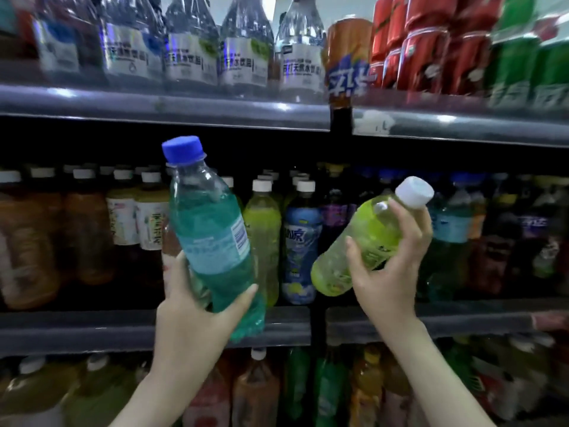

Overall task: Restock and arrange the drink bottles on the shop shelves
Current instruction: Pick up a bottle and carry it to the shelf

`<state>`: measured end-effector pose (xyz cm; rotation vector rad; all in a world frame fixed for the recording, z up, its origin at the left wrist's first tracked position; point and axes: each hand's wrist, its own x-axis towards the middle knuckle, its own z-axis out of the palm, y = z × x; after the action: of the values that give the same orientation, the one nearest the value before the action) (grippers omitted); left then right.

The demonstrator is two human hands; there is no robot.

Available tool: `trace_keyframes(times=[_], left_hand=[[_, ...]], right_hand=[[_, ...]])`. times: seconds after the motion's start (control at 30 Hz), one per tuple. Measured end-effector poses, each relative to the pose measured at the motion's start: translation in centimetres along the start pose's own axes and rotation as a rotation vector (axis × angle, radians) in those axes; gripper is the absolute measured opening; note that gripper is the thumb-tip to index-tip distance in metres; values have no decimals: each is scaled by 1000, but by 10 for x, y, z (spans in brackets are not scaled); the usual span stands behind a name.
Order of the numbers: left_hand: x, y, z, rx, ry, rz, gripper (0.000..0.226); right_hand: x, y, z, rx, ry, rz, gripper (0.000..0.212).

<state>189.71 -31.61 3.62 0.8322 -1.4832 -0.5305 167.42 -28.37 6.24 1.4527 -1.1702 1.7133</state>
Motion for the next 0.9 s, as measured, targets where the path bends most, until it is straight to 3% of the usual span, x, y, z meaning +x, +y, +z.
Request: trace_keyframes(times=[0.23,0.43,0.63,0.77,0.9], left_hand=[[1,4,18,-10,-28,-51,80],[8,-7,15,-12,-62,-54,81],[16,-19,12,15,-136,-32,83],[18,-18,24,10,-235,7,89],[15,-9,43,23,-343,75,86]], right_hand=[[7,38,23,-208,-282,173,69],[18,54,42,-197,-515,265,70],[8,41,47,-194,-514,312,68],[6,17,31,-338,-472,191,61],[2,-36,-1,215,-690,419,77]])
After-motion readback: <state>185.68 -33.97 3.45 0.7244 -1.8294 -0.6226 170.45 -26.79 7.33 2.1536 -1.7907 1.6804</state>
